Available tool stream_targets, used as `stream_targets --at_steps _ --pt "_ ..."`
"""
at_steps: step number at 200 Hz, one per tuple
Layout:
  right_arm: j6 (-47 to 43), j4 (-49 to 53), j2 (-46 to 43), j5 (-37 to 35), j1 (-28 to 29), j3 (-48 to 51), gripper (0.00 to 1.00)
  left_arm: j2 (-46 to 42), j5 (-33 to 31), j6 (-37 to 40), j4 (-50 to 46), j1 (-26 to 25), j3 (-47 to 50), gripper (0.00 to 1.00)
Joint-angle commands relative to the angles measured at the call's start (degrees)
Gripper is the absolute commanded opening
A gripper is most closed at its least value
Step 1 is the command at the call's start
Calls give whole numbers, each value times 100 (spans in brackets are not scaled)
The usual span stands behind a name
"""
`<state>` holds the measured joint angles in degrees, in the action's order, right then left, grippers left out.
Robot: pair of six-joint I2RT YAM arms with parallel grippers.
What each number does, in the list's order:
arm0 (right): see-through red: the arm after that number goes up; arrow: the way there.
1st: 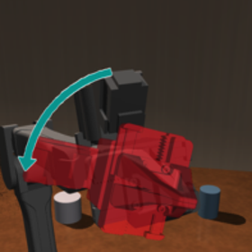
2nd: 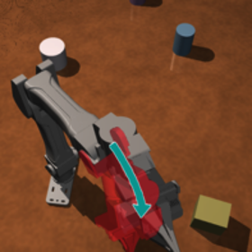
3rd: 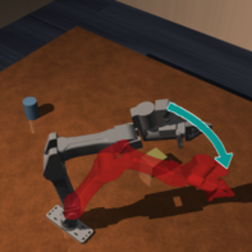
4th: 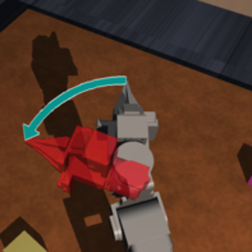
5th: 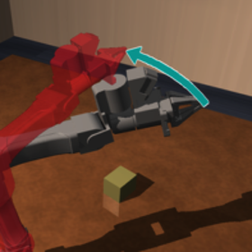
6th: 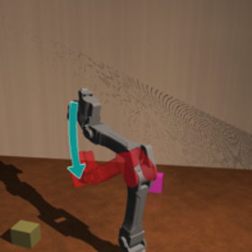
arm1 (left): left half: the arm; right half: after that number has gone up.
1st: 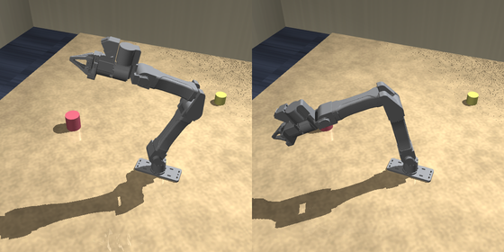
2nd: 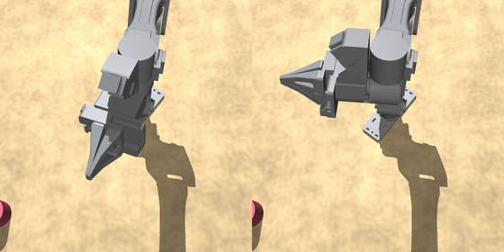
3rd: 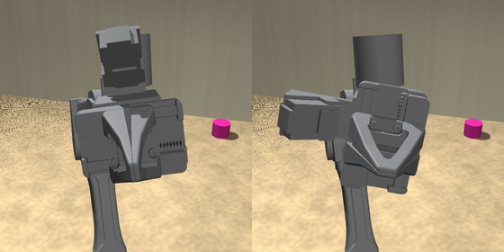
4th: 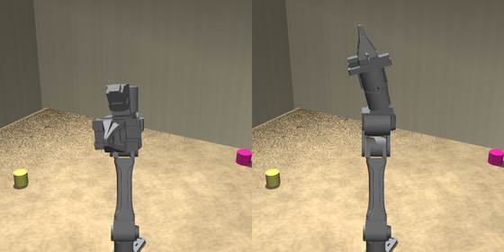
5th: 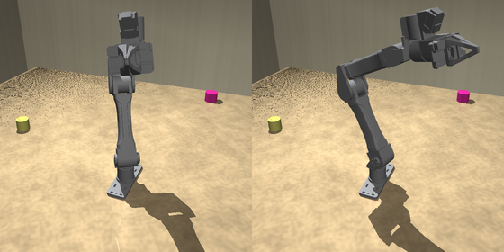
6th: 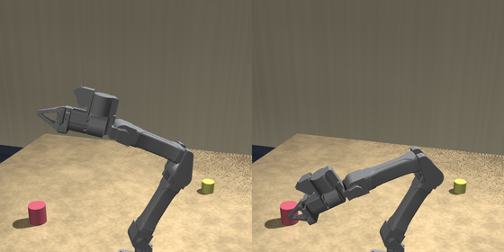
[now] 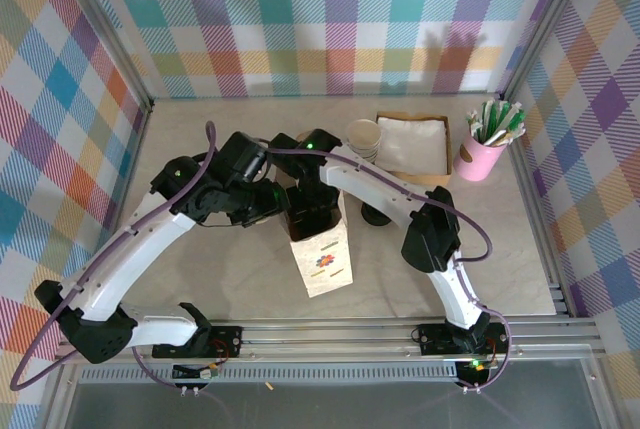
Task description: Pack the takeout coffee
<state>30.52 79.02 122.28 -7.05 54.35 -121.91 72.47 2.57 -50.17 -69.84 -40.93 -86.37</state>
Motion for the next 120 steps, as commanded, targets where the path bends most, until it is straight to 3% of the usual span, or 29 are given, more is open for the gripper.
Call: stream_targets --at_steps 1,12,41,73,120 --pt "182 38 -295 45 65 180 37 -114 117 -118 41 70 194 42" --pt "188 -52 -350 80 65 260 37 -147 90 -104 79 76 266 37" --pt "212 -113 -424 80 58 338 37 -141 62 161 180 58 316 8" --pt "261 -24 -472 94 60 287 37 46 -177 688 83 -166 159 1" --pt "416 258 -518 156 65 253 37 237 -1365 987 -157 -1121 -102 0"
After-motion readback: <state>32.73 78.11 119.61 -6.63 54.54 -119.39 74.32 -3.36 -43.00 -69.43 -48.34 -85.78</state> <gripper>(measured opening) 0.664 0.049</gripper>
